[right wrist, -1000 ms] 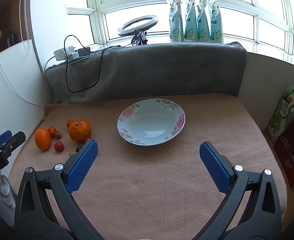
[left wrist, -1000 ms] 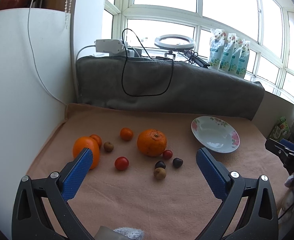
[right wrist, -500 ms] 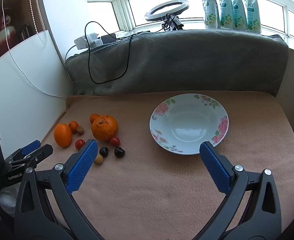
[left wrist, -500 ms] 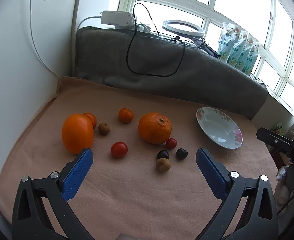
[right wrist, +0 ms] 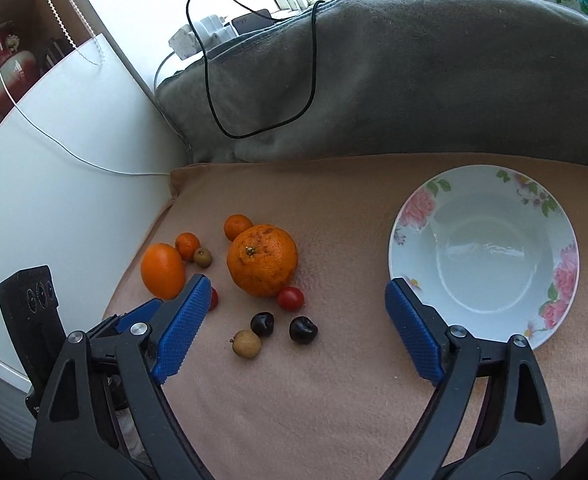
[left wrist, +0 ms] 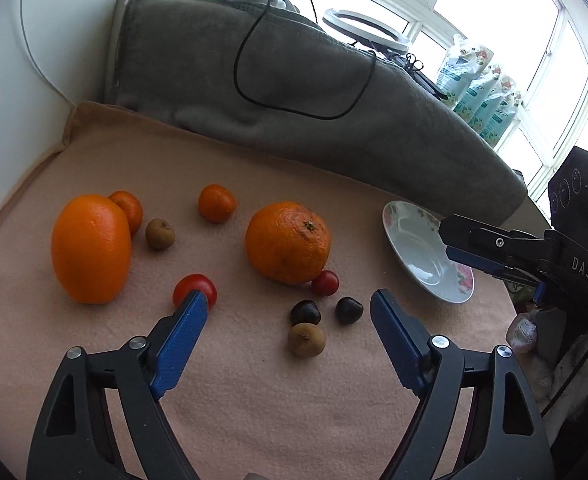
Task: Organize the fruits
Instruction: 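Move the right tool toward the large orange, then close the right tool around the large orange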
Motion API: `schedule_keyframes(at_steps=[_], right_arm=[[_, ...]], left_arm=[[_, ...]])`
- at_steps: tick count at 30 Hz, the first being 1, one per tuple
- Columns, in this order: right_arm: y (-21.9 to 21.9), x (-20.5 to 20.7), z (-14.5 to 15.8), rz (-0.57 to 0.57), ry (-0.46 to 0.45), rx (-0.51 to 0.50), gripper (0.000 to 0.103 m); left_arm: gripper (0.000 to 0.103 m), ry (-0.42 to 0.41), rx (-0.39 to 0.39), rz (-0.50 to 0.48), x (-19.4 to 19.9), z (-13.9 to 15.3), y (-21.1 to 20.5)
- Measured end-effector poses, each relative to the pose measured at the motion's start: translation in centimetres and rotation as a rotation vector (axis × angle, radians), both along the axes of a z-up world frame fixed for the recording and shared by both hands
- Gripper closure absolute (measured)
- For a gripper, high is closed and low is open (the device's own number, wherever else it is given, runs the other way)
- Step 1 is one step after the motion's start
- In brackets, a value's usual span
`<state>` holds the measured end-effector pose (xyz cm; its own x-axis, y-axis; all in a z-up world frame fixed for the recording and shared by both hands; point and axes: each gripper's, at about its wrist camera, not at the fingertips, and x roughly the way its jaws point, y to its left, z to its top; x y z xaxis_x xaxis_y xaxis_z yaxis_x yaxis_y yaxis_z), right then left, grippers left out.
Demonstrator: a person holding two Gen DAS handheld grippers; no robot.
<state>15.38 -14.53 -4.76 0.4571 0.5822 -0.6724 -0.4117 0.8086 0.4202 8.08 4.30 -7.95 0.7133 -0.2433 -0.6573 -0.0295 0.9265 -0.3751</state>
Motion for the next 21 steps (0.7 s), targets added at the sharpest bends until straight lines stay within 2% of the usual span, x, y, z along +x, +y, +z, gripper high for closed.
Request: schedule_keyframes(at_steps=[6, 9, 21], right_arm=[[2.6, 3.0, -1.4, 0.053, 0.082, 0.047, 0.023], [3.9, 4.0, -2.4, 0.071, 0.127, 0.054, 0.027], [6.5, 6.7, -4.5, 0.113, 0.227, 0.075, 0.032]], left_arm=[[0.027, 0.025, -0.042, -0.01, 2.1, -1.1, 0.3], [0.032, 0.036, -0.053, -0.023, 3.1, -1.6, 0.1], [0.039, 0.072, -0.086, -0.025, 4.9, -3.2, 0.6]])
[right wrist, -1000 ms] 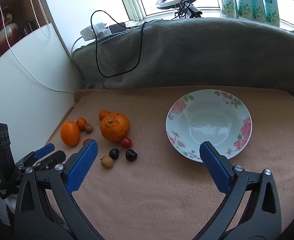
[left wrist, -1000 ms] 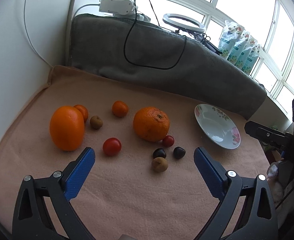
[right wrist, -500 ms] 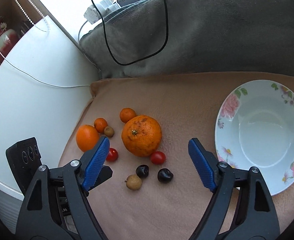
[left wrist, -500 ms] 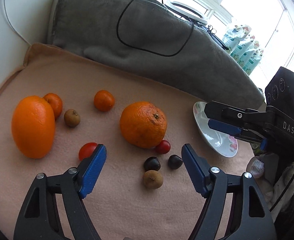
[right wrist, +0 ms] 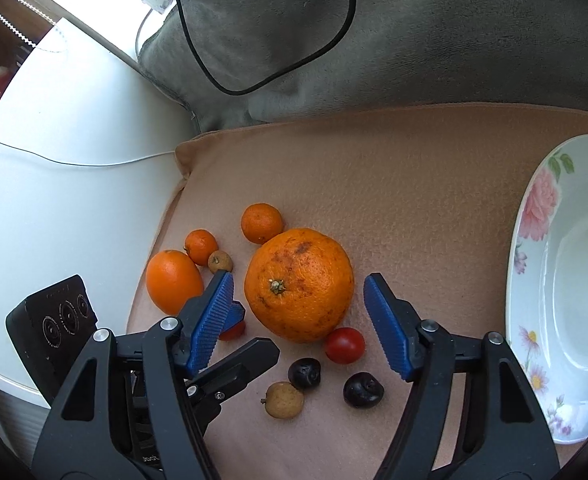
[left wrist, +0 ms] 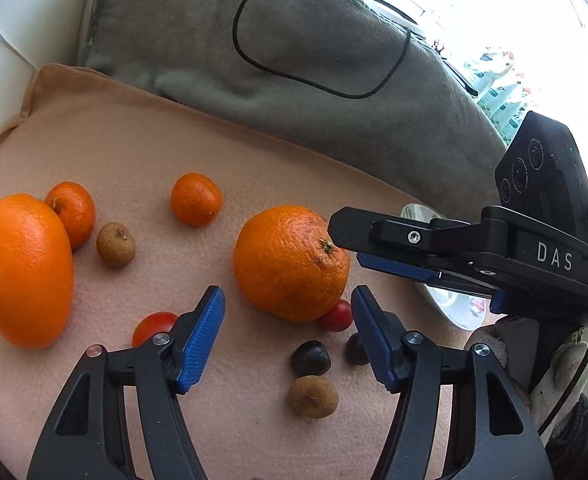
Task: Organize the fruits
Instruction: 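Close the right tool around the large orange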
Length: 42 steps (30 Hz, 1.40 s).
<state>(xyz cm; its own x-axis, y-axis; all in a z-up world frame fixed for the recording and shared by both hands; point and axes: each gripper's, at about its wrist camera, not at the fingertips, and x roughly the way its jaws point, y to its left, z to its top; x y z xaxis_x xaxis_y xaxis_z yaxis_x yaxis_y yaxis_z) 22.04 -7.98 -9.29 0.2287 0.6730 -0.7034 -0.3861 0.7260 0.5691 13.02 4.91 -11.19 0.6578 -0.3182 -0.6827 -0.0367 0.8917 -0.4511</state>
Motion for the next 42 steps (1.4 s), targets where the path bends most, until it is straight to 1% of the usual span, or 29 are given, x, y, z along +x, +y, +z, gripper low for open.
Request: schedule_keyframes(at_steps=[7, 10, 19, 22, 27, 35, 42], right_arm=[[1.0, 0.3, -0.8, 0.006, 0.009, -0.026, 0.032], [1.2, 0.4, -1.0, 0.008, 0.012, -0.026, 0.032], [1.5, 0.7, -1.2, 0.009, 0.026, -0.032, 0.033], [1.5, 0.8, -1.2, 0.008, 0.027, -0.031, 0.034], [1.4, 0.9, -1.2, 0.005, 0.029, -0.025, 0.035], [1.4, 0.3, -0.8, -0.002, 0.006, -0.034, 0.035], [0.4, -0.4, 0.5, -0.014, -0.021, -0.026, 0.035]], left_arm=[[0.041, 0.017, -0.013, -0.002, 1.1, -0.6, 0.3], [0.043, 0.022, -0.017, -0.004, 1.6, -0.9, 0.4], [0.043, 0.023, -0.034, -0.019, 2.1, -1.1, 0.2], [0.046, 0.022, -0.044, -0.028, 2.4, -1.2, 0.0], [0.047, 0.019, -0.039, -0.032, 2.4, -1.3, 0.1], [0.047, 0.006, -0.024, -0.035, 1.9, -0.6, -0.1], [0.047, -0.024, -0.012, -0.049, 1.3, 0.6, -0.8]])
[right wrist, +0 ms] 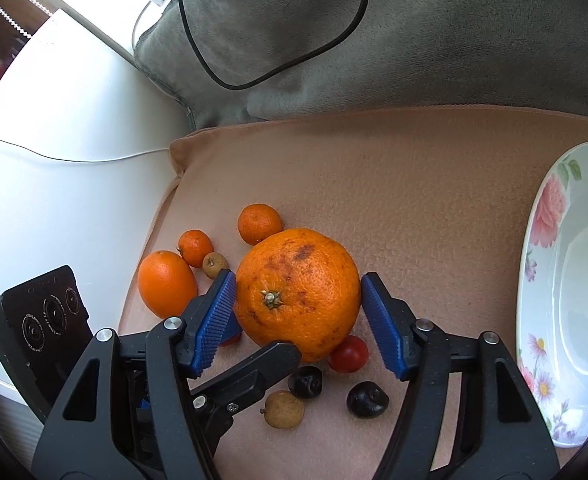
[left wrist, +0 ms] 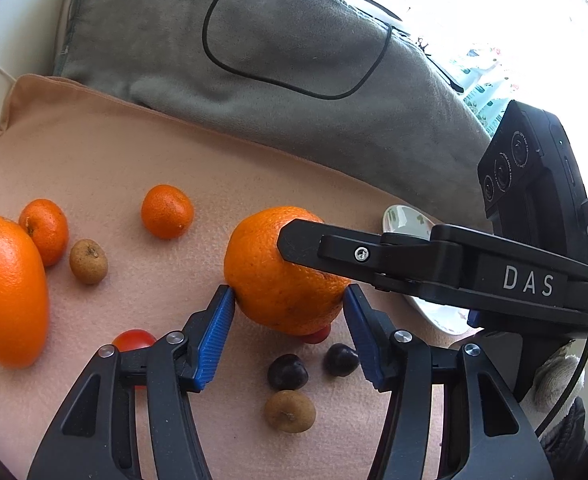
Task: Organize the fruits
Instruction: 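Close the right tool around the large orange, then carry the large orange with the right tool onto the floral plate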
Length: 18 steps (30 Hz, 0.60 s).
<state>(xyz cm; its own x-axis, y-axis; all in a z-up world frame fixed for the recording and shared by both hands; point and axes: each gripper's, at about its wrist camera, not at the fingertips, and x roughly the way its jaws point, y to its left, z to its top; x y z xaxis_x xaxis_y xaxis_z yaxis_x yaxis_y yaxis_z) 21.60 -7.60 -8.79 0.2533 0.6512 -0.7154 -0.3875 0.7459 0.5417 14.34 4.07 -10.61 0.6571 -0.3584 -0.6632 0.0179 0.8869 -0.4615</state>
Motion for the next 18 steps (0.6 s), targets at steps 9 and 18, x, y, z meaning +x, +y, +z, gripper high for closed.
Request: schedule_keyframes(at_steps=[9, 18], right_arm=[[-2.9, -1.4, 1.7, -0.034, -0.044, 0.001, 0.035], [-7.0, -2.6, 2.6, -0.093, -0.067, -0.009, 0.035]], left_arm=[[0.047, -0.032, 0.005, -0.043, -0.4, 1.4, -2.2], [0.047, -0.044, 0.005, -0.109, 0.0, 2.0, -5.7]])
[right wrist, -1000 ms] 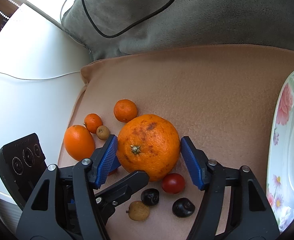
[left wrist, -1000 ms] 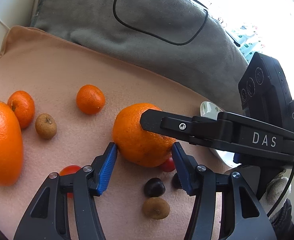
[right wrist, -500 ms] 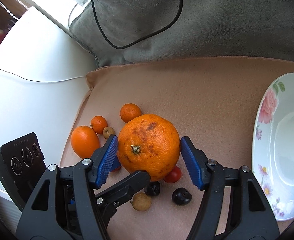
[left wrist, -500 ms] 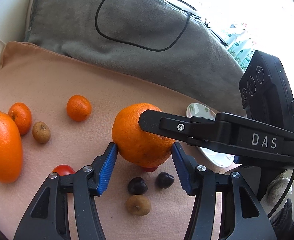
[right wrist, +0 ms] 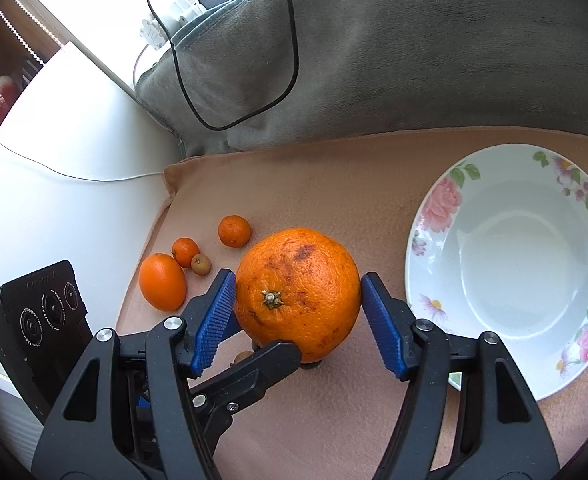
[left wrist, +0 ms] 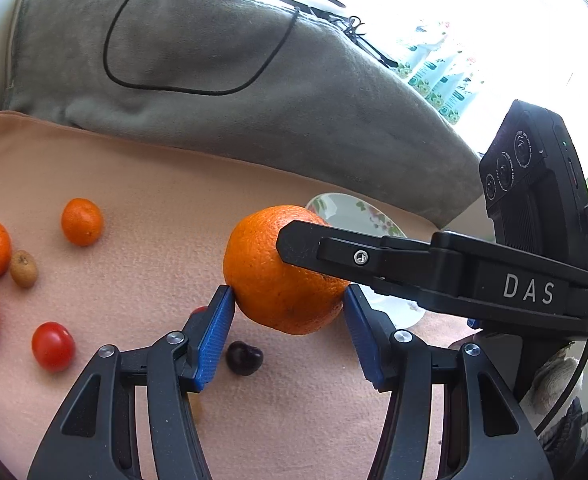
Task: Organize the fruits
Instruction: 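Carry the large orange with the right tool onto the floral plate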
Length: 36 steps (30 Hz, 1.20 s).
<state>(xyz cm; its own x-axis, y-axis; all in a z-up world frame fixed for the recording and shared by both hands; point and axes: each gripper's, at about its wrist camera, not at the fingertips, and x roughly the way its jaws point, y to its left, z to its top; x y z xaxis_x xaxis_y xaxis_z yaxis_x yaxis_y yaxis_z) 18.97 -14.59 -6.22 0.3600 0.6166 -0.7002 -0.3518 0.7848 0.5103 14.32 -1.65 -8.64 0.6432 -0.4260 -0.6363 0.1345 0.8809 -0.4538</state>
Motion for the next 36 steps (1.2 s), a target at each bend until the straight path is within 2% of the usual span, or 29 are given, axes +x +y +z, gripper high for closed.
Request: schedule_keyframes(at_steps=[15, 31, 36], right_arm=[[-6.6, -1.0, -0.1, -0.114, 0.015, 0.003, 0.035], [-8.3, -0.7, -0.6, -0.174, 0.053, 0.002, 0.035], [-9.6, -0.9, 0.5, -0.225, -0.004, 0.0, 0.035]], left_arm=[[0.047, 0.009, 0.015, -0.115, 1.5, 0.2, -6.1], [0.048, 0.016, 0.024, -0.162, 2.1, 0.2, -7.9], [0.048, -0.011, 0.041, -0.162, 1.6, 1.1, -8.0]])
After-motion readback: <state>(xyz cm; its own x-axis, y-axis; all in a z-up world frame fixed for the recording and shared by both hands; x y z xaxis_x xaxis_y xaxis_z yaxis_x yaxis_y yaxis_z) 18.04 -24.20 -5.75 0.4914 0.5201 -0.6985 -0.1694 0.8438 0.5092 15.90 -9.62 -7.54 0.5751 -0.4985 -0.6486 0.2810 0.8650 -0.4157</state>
